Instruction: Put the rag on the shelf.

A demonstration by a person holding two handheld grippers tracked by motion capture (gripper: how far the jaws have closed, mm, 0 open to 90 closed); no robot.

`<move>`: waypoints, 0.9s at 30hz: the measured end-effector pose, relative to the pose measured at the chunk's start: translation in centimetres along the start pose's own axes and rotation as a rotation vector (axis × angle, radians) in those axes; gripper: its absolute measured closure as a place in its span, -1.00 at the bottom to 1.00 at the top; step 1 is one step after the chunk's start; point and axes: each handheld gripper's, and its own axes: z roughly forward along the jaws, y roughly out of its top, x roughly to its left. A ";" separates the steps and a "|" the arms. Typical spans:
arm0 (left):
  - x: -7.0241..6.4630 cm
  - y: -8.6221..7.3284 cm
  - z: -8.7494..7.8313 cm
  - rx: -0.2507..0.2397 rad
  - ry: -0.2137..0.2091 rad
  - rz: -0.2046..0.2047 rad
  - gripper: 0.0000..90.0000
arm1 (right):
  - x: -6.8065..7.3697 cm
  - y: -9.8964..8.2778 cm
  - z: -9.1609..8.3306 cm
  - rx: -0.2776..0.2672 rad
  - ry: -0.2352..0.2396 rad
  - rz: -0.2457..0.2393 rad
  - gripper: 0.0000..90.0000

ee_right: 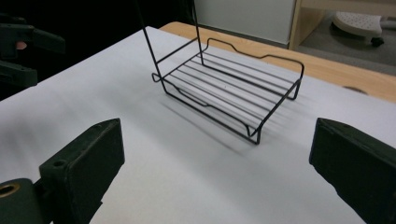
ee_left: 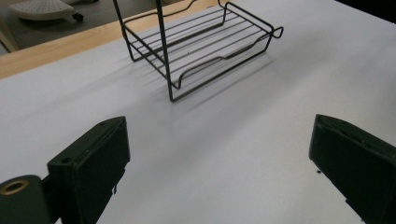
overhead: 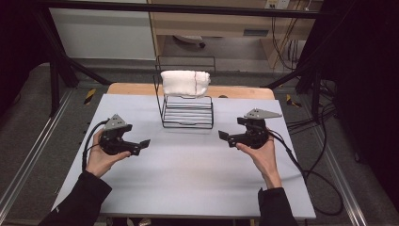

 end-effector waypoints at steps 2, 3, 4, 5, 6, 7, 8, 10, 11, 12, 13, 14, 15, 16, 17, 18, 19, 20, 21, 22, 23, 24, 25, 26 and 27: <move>0.0 -1.0 -0.1 0.000 -0.003 -0.006 -0.86 | -0.1 -1.0 0.0 0.005 0.005 0.009 -0.93; 0.0 -1.5 -0.1 0.002 -0.003 -0.006 -0.86 | -0.2 -1.5 0.0 0.010 0.006 0.012 -0.93; 0.0 -1.9 -0.2 0.003 -0.004 -0.011 -0.86 | -0.3 -1.9 0.0 0.014 0.008 0.014 -0.93; 0.0 -2.4 -0.2 0.004 -0.005 -0.011 -0.86 | -0.4 -2.4 0.0 0.017 0.008 0.018 -0.93; 0.1 -2.8 -0.3 0.003 -0.006 -0.015 -0.86 | -0.5 -2.9 0.0 0.024 0.010 0.019 -0.93; 0.1 -3.2 -0.4 0.005 -0.008 -0.013 -0.85 | -0.5 -3.3 0.0 0.027 0.010 0.024 -0.93; 0.2 -3.6 -0.5 0.006 -0.008 -0.015 -0.85 | -0.6 -3.7 0.0 0.034 0.010 0.025 -0.93; 0.2 -4.3 -0.6 0.005 -0.008 -0.026 -0.84 | -0.8 -4.5 -0.1 0.047 0.011 0.025 -0.94; 0.3 -4.6 -0.6 0.004 -0.008 -0.032 -0.84 | -0.9 -4.9 -0.1 0.053 0.012 0.024 -0.94; 0.3 -5.0 -0.7 0.004 -0.006 -0.032 -0.83 | -0.9 -5.3 -0.1 0.057 0.012 0.030 -0.94; 0.3 -5.3 -0.7 0.007 -0.006 -0.031 -0.83 | -1.0 -5.7 -0.2 0.062 0.013 0.031 -0.94; 0.3 -5.6 -0.8 0.010 -0.003 -0.034 -0.83 | -1.0 -6.1 -0.2 0.068 0.016 0.036 -0.94; 0.4 -5.9 -0.8 0.012 0.000 -0.032 -0.82 | -1.0 -6.5 -0.3 0.071 0.014 0.036 -0.95; 0.4 -6.2 -0.9 0.012 0.002 -0.029 -0.81 | -1.1 -6.9 -0.3 0.081 0.014 0.037 -0.95; 0.4 -6.4 -0.9 0.013 0.003 -0.027 -0.80 | -1.1 -7.3 -0.4 0.090 0.014 0.040 -0.95; 0.4 -6.7 -1.0 0.017 0.003 -0.024 -0.78 | -1.2 -7.7 -0.5 0.094 0.013 0.041 -0.96; 0.5 -6.9 -1.0 0.022 0.002 -0.019 -0.78 | -1.3 -8.1 -0.6 0.101 0.012 0.051 -0.96; 0.5 -7.1 -1.0 0.025 0.001 -0.016 -0.78 | -1.5 -8.4 -0.7 0.103 0.011 0.047 -0.96; 0.5 -7.3 -1.1 0.026 0.001 -0.014 -0.78 | -1.6 -8.8 -0.9 0.104 0.009 0.050 -0.96; 0.4 -7.5 -1.1 0.026 0.000 -0.016 -0.78 | -1.7 -9.1 -1.0 0.108 0.007 0.053 -0.96; 0.5 -7.7 -1.1 0.029 0.000 -0.014 -0.78 | -1.8 -9.4 -1.2 0.114 0.008 0.054 -0.96; 0.4 -7.9 -1.1 0.031 -0.001 -0.015 -0.78 | -1.9 -9.7 -1.3 0.117 0.006 0.057 -0.97; 0.4 -8.1 -1.1 0.030 -0.004 -0.018 -0.78 | -2.0 -9.9 -1.5 0.119 0.004 0.060 -0.97; 0.4 -8.2 -1.1 0.031 -0.008 -0.019 -0.78 | -2.2 -10.2 -1.7 0.128 0.001 0.058 -0.97; 0.4 -8.3 -1.1 0.030 -0.008 -0.017 -0.79 | -2.2 -10.5 -1.8 0.134 -0.003 0.068 -0.97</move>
